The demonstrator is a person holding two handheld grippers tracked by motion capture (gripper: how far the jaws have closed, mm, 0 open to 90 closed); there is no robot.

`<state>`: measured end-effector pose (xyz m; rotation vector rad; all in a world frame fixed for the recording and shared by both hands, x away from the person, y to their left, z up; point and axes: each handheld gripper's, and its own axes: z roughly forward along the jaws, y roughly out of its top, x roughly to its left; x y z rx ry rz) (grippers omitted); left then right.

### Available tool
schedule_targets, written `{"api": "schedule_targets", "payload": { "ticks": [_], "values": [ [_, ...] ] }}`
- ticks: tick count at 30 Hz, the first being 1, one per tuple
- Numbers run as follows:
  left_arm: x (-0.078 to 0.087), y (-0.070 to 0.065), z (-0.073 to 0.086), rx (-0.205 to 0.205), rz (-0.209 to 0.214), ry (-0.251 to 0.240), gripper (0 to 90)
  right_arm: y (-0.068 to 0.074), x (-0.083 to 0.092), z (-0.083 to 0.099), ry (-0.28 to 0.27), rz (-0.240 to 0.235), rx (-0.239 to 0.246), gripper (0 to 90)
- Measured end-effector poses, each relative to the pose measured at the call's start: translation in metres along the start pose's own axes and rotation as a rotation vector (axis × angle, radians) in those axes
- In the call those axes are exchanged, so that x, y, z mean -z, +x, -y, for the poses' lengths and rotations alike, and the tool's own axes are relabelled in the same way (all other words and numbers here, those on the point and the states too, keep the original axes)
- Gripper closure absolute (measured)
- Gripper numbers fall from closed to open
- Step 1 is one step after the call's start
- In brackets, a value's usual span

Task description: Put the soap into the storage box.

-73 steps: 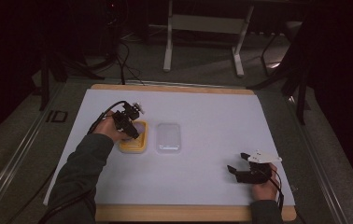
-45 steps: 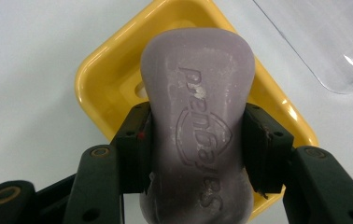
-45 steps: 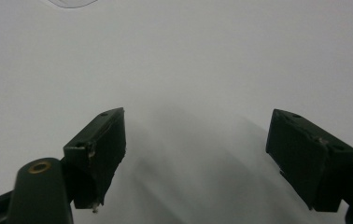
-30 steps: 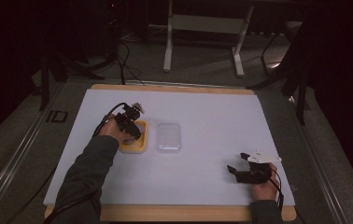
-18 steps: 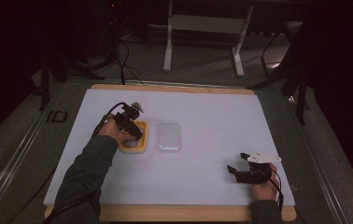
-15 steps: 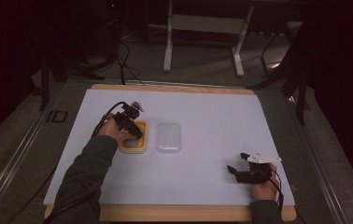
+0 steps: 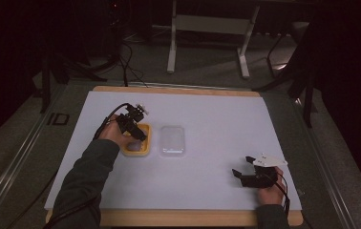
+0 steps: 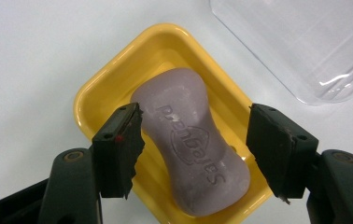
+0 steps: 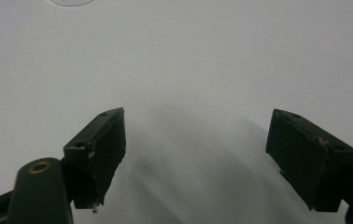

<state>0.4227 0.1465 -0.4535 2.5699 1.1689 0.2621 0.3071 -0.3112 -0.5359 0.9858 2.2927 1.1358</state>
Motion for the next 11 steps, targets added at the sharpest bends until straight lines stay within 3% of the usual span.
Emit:
{"api": "schedule_targets", "payload": {
  "ticks": [8,11],
  "values": [
    [0.005,-0.009,0.003,-0.046,-0.006,-0.045,36.3,0.0,0.0,0.0,0.002,-0.001,0.002,19.7],
    [0.01,-0.018,0.006,-0.075,-0.008,-0.09,36.3,0.0,-0.001,0.0,0.007,-0.002,-0.003,19.7]
  ]
}}
